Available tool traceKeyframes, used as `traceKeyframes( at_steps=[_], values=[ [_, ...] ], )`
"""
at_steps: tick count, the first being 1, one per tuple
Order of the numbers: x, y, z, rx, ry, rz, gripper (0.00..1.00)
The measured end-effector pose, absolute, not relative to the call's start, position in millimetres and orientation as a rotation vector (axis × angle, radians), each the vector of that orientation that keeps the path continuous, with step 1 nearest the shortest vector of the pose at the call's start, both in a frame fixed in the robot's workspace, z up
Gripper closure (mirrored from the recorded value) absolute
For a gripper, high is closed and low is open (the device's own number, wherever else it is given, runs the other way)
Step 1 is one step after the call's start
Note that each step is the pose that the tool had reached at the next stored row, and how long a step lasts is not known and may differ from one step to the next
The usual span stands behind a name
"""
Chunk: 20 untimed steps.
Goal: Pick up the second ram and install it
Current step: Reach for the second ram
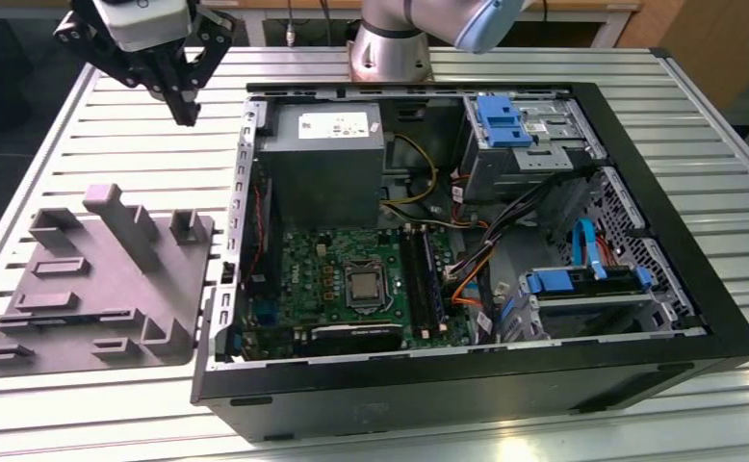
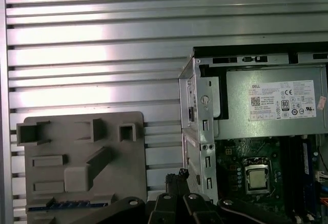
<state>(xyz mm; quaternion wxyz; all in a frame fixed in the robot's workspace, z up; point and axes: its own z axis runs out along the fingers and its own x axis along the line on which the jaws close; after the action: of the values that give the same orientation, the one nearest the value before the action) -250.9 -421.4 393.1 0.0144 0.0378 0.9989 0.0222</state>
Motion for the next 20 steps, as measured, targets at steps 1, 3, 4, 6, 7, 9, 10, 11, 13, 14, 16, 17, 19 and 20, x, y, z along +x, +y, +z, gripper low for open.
traceKeyframes(
  at_steps=[1,3,4,6,7,9,10,11,13,14,16,17,19,20],
  values=[
    [-251.4,-421.5,393.1,0.118,3.110,0.069,0.89],
    [-252.0,-421.6,393.1,0.118,3.110,0.069,0.89],
    [-252.3,-421.7,393.1,0.118,3.110,0.069,0.89],
    [-253.4,-421.8,393.1,0.118,3.110,0.069,0.89],
    [-253.9,-421.9,393.1,0.118,3.110,0.069,0.89],
    [-255.0,-422.0,393.1,0.118,3.110,0.069,0.89],
    [-255.6,-422.1,393.1,0.118,3.110,0.069,0.89],
    [-256.1,-422.2,393.1,0.118,3.110,0.069,0.89],
    [-257.0,-422.3,393.1,0.118,3.110,0.069,0.89],
    [-257.5,-422.4,393.1,0.118,3.110,0.069,0.89],
    [-258.6,-422.5,393.1,0.118,3.110,0.069,0.89],
    [-259.1,-422.6,393.1,0.118,3.110,0.069,0.89],
    [-260.1,-422.7,393.1,0.118,3.110,0.069,0.89],
    [-260.5,-422.8,393.1,0.118,3.110,0.069,0.89]
  ],
)
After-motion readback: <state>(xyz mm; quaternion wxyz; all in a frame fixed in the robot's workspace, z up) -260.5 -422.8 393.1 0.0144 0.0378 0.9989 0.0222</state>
